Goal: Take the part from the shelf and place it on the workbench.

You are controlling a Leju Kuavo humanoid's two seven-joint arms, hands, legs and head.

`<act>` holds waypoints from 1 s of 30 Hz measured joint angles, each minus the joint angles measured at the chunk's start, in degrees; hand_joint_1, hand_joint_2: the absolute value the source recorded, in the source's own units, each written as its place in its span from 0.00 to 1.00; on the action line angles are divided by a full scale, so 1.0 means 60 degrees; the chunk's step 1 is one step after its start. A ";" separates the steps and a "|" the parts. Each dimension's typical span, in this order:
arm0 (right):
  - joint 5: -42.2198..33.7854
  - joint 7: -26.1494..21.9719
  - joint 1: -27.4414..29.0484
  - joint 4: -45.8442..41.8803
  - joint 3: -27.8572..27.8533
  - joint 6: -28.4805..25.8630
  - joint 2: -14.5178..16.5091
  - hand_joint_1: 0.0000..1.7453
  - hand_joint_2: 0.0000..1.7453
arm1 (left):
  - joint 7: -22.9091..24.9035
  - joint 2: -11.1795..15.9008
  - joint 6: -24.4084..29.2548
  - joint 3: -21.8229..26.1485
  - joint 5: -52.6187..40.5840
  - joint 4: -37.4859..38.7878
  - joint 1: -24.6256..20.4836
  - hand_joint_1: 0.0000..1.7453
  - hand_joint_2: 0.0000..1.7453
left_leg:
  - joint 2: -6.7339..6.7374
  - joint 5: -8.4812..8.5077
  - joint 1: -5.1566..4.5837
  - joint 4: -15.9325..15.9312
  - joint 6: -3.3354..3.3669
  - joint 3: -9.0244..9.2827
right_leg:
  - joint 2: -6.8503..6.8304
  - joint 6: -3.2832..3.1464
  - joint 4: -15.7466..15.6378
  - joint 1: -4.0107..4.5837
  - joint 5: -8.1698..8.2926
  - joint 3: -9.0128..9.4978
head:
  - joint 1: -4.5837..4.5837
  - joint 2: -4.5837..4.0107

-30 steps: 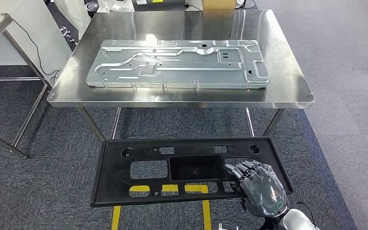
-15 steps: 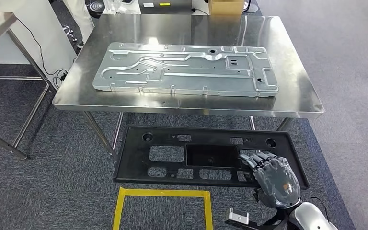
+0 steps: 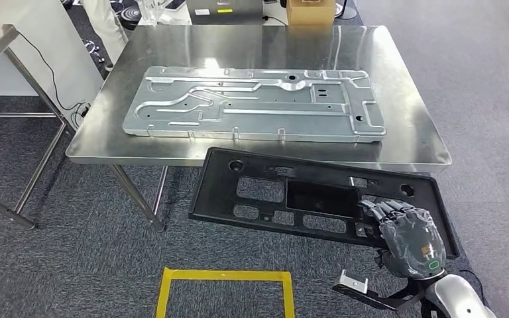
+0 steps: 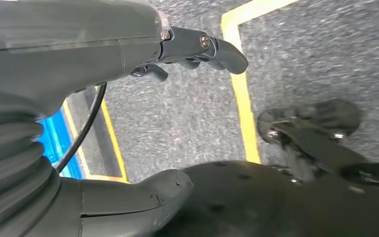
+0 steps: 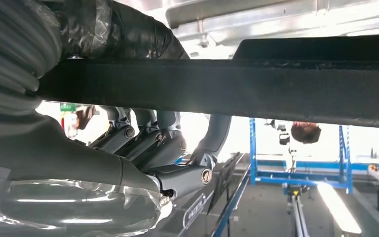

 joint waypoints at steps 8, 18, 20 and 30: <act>0.0072 0.0004 0.0098 -0.0075 -0.0351 0.0055 -0.0086 1.00 1.00 | -0.0042 0.0010 -0.0005 0.0025 -0.0025 0.0000 0.0012 0.00 1.00 | 0.0012 -0.0088 -0.0063 -0.0532 0.0435 0.0434 | 0.0009 0.0250 0.1802 0.0002 -0.0905 -0.0903 | 0.0007 0.0000; 0.0017 0.0016 0.0213 -0.0121 -0.0698 0.0238 -0.0175 1.00 1.00 | -0.0081 0.0013 -0.0034 0.0038 -0.0056 0.0002 -0.0018 0.00 1.00 | -0.0022 -0.0725 -0.0168 -0.0546 0.0225 0.1048 | 0.0025 0.0016 0.0061 0.0113 0.0512 -0.0602 | 0.0005 0.0000; 0.0017 0.0016 0.0256 -0.0146 -0.0740 0.0241 -0.0194 1.00 1.00 | -0.0087 0.0022 -0.0034 0.0038 -0.0057 -0.0002 -0.0034 0.00 1.00 | -0.0007 -0.0878 -0.0160 -0.0361 0.0123 0.1065 | 0.0037 -0.0073 -0.0078 0.0057 0.0460 -0.0447 | 0.0002 0.0000; 0.0027 0.0017 0.0331 -0.0200 -0.0766 0.0252 -0.0203 1.00 1.00 | -0.0090 0.0030 -0.0035 0.0044 -0.0062 0.0000 0.0040 0.00 1.00 | 0.0006 0.0207 0.0108 0.0295 -0.0148 -0.0333 | 0.0053 0.0062 -0.0221 -0.0049 -0.0315 0.0595 | -0.0005 0.0000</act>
